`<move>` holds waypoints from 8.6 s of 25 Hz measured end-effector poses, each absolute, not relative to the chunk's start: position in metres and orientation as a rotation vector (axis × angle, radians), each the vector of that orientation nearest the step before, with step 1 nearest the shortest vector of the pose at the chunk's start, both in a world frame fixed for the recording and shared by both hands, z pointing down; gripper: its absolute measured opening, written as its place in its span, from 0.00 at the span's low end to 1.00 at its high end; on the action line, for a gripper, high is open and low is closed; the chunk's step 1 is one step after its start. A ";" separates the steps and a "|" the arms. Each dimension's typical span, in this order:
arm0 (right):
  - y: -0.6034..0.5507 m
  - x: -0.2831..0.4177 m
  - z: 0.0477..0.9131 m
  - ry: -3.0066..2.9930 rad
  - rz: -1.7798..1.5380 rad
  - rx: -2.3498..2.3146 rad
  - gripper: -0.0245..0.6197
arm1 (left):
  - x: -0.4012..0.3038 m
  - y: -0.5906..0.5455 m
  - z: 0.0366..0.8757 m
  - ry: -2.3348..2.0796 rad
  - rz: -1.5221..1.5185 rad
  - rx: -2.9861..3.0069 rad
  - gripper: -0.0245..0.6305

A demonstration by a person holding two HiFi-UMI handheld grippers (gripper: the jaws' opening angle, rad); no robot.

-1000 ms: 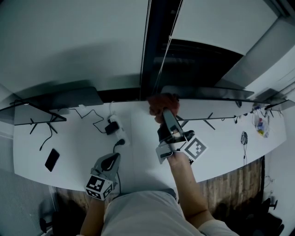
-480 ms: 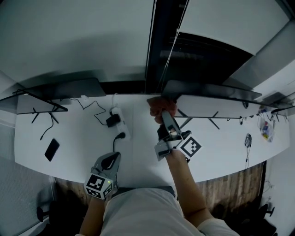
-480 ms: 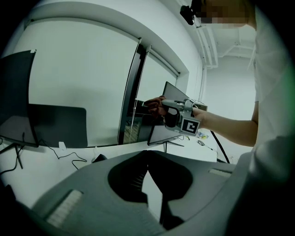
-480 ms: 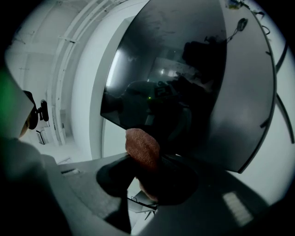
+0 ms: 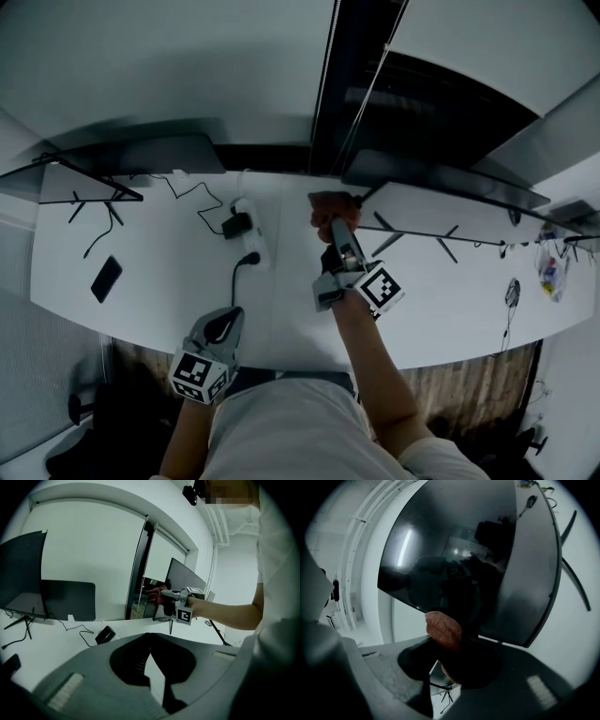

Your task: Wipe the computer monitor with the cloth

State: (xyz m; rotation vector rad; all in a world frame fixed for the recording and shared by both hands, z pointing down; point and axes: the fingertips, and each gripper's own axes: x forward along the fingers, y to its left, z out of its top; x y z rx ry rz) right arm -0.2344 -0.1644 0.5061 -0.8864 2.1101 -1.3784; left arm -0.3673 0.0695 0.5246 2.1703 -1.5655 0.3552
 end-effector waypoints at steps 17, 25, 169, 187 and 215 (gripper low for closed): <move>-0.171 -0.238 0.617 2.132 -1.554 -0.978 0.24 | -0.353 0.085 0.544 -1.594 0.380 2.071 0.05; -0.173 -0.236 0.661 2.161 -1.614 -1.022 0.24 | -0.341 0.083 0.550 -1.596 0.386 2.045 0.05; -0.313 0.365 0.684 2.183 -1.357 -1.460 0.24 | 0.139 -0.078 0.571 -1.251 0.472 2.331 0.05; -0.313 0.422 0.674 2.162 -1.295 -1.491 0.24 | 0.170 -0.086 0.565 -1.214 0.495 2.367 0.05; -0.325 0.414 0.616 2.101 -1.257 -1.325 0.24 | 0.165 -0.080 0.559 -1.210 0.463 2.385 0.05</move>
